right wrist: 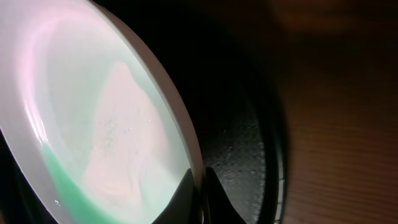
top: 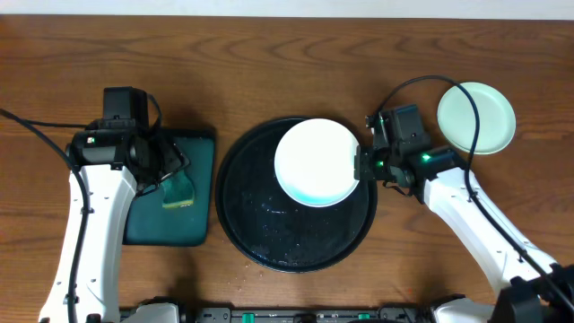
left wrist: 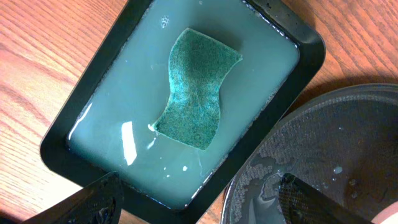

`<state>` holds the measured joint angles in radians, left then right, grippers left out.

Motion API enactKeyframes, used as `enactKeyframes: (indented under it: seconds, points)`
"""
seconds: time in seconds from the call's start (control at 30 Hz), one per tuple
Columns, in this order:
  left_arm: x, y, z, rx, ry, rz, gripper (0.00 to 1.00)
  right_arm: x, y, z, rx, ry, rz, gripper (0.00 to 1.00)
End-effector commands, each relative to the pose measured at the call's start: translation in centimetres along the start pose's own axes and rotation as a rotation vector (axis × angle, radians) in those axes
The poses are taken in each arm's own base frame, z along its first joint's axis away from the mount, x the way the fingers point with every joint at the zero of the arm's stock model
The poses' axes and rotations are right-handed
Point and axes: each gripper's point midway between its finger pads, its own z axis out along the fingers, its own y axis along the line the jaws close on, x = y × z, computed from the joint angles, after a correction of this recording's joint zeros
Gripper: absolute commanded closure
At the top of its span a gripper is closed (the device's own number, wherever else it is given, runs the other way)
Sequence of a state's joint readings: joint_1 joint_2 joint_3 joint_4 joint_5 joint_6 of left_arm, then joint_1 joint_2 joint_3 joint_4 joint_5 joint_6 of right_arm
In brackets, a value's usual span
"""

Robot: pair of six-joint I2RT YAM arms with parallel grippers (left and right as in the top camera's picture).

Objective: Clean dirty plates on tray and stack at the side
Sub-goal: 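Lift the white plate off the black tray with the right gripper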

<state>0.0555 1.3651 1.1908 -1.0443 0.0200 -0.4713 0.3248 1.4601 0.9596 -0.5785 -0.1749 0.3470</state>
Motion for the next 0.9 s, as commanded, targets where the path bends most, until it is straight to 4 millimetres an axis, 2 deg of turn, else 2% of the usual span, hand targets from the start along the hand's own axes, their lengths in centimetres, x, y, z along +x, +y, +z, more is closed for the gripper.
enactKeyframes:
  seconds: [0.0,0.13,0.23,0.37,0.57,0.7,0.87]
  points:
    - [-1.0,-0.2,-0.5,0.002,-0.038,0.015,0.19,-1.9,0.3,-2.3,0.049,-0.107,-0.083,0.98]
    - [-1.5,0.1,-0.5,-0.007,-0.06,0.008,0.19,-2.0,1.0,-3.4,0.141,-0.141,-0.158,0.98]
    - [-2.0,0.7,-0.5,-0.014,-0.067,-0.017,0.19,-1.3,1.9,-4.0,0.175,-0.119,-0.2,0.99]
    - [-2.9,2.5,-0.5,-0.03,-0.076,-0.081,0.19,-0.1,3.4,-4.9,0.157,-0.066,-0.142,0.98]
    - [-4.4,6.5,-0.6,-0.064,-0.094,-0.258,0.19,1.2,9.3,-5.6,-0.15,0.064,-0.049,0.98]
    - [-4.8,8.7,-0.7,-0.056,-0.089,-0.355,0.19,0.5,10.9,-4.8,-0.204,0.108,-0.041,0.98]
    - [-4.8,10.6,-0.8,-0.044,-0.076,-0.436,0.19,-1.2,13.6,-2.8,-0.277,0.182,-0.072,0.99]
